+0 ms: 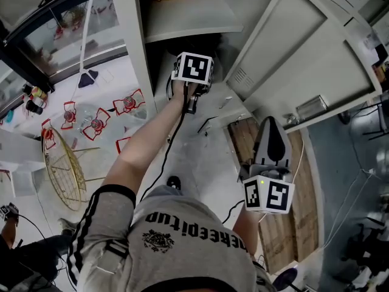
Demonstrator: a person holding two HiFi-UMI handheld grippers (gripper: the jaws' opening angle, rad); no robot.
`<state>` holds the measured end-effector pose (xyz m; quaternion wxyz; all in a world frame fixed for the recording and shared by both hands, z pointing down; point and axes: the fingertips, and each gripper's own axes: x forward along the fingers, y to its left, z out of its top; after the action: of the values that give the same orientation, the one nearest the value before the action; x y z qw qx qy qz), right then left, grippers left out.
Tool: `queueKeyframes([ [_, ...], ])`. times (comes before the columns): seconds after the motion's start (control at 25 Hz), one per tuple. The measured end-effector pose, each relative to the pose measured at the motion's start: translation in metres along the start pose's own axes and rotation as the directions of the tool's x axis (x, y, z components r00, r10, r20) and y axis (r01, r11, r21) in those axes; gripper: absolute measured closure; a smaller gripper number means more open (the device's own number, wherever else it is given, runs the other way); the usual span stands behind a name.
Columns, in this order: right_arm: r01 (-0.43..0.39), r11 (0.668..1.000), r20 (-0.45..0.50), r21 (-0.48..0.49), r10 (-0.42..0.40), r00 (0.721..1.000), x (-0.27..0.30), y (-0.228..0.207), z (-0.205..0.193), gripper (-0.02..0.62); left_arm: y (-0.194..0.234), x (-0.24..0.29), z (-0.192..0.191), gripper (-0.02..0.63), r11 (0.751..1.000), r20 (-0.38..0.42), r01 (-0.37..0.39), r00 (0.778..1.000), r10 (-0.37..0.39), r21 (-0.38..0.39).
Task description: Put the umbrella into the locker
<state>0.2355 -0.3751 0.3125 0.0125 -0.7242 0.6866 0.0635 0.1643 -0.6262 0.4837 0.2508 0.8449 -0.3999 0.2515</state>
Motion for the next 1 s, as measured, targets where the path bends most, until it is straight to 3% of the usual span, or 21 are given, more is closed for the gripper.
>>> queueKeyframes([
  [0.64,0.019,1.000,-0.015,-0.011,-0.019,1.000,0.008,-0.002,-0.005,0.594,0.011,0.024,0.009,0.347,0.993,-0.048,0.006,0.999,-0.011,-0.115],
  [1.0,0.010,1.000,-0.013,-0.004,-0.010,1.000,0.011,0.004,-0.006,0.594,0.010,0.019,0.011,0.328,0.995,-0.054,0.028,0.998,-0.033,-0.096],
])
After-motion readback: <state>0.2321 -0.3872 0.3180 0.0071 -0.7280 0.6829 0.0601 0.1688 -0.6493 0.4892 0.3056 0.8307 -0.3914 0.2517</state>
